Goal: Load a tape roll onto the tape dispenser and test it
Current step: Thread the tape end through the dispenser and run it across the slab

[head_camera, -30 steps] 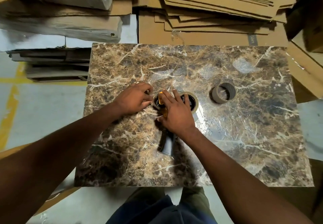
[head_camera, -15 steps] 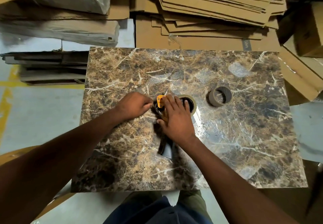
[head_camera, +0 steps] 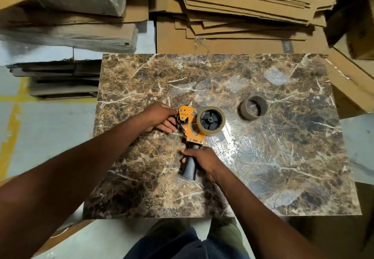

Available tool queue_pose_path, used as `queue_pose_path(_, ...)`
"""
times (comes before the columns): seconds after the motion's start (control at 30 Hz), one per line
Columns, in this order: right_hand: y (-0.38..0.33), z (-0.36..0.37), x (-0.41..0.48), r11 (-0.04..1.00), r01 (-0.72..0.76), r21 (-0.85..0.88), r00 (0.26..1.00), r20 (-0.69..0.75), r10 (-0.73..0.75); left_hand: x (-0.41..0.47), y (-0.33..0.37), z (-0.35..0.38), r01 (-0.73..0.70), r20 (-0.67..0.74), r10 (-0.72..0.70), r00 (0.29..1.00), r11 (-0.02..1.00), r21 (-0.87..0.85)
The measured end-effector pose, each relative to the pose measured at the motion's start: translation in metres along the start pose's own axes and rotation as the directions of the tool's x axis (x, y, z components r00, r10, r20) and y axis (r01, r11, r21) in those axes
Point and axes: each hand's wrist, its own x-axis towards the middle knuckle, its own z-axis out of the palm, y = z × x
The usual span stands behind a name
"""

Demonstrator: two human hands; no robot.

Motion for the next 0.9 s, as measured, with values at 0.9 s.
queue_pose_path(0.9, -0.002, -0.029, 0.010, 0.437, 0.254, -0.863, 0.734, -0.122, -0.668, 0.031, 0.026, -0.019, -0.213, -0.148, 0.252, 0.956, 0.948, 0.239)
